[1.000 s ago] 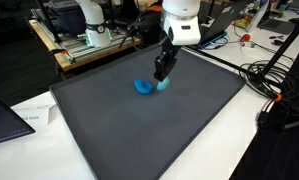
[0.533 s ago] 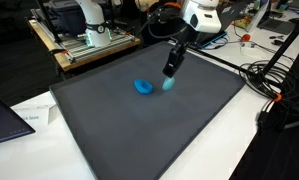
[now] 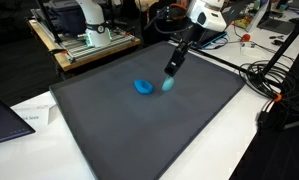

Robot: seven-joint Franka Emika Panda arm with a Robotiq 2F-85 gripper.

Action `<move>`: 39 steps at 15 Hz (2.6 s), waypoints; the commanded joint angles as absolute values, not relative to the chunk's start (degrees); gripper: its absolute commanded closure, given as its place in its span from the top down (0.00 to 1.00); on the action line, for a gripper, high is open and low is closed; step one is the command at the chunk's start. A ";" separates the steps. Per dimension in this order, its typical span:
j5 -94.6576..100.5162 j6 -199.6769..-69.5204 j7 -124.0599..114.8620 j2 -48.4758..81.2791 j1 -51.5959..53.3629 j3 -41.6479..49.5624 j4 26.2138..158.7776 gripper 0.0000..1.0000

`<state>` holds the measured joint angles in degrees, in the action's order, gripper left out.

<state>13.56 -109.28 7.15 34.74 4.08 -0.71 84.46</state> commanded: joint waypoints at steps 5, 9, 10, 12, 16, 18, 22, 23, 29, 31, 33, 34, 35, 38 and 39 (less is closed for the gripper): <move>5.70 -102.53 21.50 36.79 -4.53 -2.15 80.01 0.22; -2.27 -100.99 30.20 36.64 -11.38 -2.82 80.28 0.22; -4.19 -100.46 32.00 36.51 -12.96 -2.91 80.51 0.22; -8.81 -99.87 34.41 36.15 -16.20 -3.00 81.07 0.22; -17.89 -97.13 38.91 36.67 -21.64 -2.67 80.94 0.22; -21.55 -95.18 41.02 37.18 -23.92 -2.31 80.70 0.22; -27.26 -93.07 44.32 38.21 -27.29 -1.66 80.75 0.22; -28.02 -93.81 45.38 38.24 -27.78 -1.49 81.40 0.22; -31.81 -95.89 53.83 38.06 -30.35 -0.99 84.52 0.22; -33.00 -96.80 56.19 37.09 -31.14 -0.48 86.36 0.22; -33.65 -97.69 58.42 35.54 -31.57 0.35 88.56 0.22; -33.86 -98.12 59.14 34.76 -31.73 0.78 89.49 0.22; -33.54 -98.98 59.74 33.37 -31.61 1.41 90.98 0.22; -32.58 -101.10 60.41 29.31 -30.63 3.01 94.57 0.22; -32.18 -101.73 60.36 27.66 -30.11 3.38 95.79 0.22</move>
<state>-31.69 -99.19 58.97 34.46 -31.41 1.92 89.21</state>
